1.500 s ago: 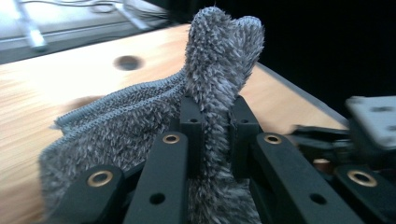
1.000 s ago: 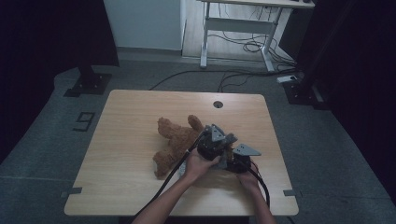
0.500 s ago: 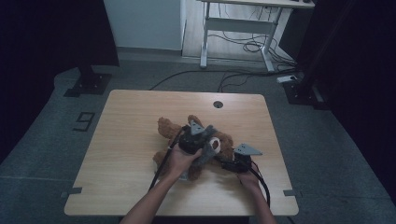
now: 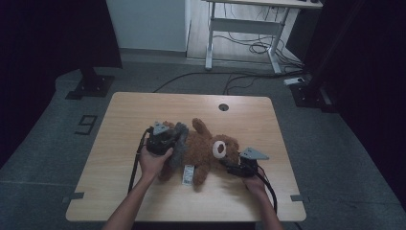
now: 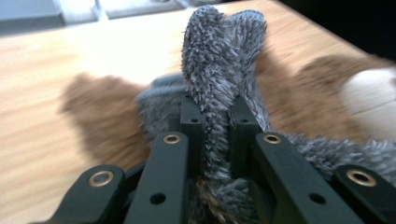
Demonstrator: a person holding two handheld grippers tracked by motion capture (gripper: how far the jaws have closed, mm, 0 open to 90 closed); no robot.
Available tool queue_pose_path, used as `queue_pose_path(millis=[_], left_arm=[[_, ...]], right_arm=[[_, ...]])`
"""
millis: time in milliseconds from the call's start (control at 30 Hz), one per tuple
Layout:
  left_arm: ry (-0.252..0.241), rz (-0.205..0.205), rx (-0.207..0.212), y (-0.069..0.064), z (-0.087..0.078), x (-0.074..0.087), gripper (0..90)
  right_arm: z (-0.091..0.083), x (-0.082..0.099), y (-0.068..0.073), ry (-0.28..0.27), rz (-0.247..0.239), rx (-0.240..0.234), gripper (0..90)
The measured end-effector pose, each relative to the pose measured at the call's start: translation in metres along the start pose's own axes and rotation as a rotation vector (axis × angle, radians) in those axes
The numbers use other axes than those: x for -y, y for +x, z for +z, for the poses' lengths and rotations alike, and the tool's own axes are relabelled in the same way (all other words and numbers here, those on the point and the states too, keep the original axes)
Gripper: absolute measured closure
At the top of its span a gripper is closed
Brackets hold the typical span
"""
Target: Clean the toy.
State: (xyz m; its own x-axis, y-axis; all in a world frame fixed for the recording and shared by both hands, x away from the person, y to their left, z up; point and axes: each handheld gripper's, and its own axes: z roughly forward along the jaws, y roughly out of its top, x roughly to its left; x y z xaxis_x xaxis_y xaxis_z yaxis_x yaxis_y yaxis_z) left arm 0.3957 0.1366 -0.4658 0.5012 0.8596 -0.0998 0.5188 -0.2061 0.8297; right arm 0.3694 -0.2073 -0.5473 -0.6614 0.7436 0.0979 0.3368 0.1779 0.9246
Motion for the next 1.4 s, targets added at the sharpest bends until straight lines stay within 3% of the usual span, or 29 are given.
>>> queue_pose_path(millis=[133,200,267,433,533,667,800,900,1033,1133,1200,1300,1400], left_arm=[[0.016,-0.054,0.005,0.015,-0.001,0.011,79.8],[0.006,-0.077,0.024,0.013,-0.005,0.009,79.8],[-0.027,-0.057,0.049,0.003,-0.012,-0.001,79.8],[-0.067,0.038,0.131,-0.041,-0.016,-0.032,79.8],[-0.060,0.085,0.180,-0.072,-0.004,-0.048,79.8],[-0.015,0.139,0.234,-0.114,0.026,-0.063,79.8],[0.060,0.191,0.273,-0.153,0.059,-0.062,79.6],[0.117,0.262,0.242,-0.170,0.076,-0.050,79.4],[0.103,0.221,0.262,-0.160,0.078,-0.043,79.6],[0.092,0.276,0.219,-0.154,0.069,-0.044,79.9],[0.074,0.285,0.187,-0.147,0.061,-0.045,79.8],[0.088,0.277,0.084,-0.123,0.052,-0.046,79.7],[0.095,0.224,0.064,-0.089,0.045,-0.039,79.6]], right_arm=[[0.000,0.000,0.000,-0.003,0.006,0.000,35.6],[0.000,0.000,0.000,-0.002,0.007,0.000,35.4],[0.000,0.000,0.000,-0.003,0.011,-0.002,35.2],[0.000,0.000,-0.001,-0.004,0.019,-0.004,35.0],[0.000,0.000,-0.001,-0.002,0.019,-0.005,34.9],[-0.001,0.000,-0.001,-0.003,0.020,-0.007,34.8],[-0.001,0.001,-0.002,-0.004,0.017,-0.008,34.8],[-0.001,0.001,-0.002,-0.004,0.020,-0.010,34.8],[0.000,0.001,-0.001,0.000,0.014,0.000,35.0],[0.000,0.000,0.001,0.003,0.000,0.006,35.3],[0.001,0.000,0.002,0.005,-0.009,0.009,35.3],[0.000,0.000,0.001,0.005,0.008,0.004,35.3],[-0.001,0.000,-0.002,0.004,0.023,-0.007,35.2]])
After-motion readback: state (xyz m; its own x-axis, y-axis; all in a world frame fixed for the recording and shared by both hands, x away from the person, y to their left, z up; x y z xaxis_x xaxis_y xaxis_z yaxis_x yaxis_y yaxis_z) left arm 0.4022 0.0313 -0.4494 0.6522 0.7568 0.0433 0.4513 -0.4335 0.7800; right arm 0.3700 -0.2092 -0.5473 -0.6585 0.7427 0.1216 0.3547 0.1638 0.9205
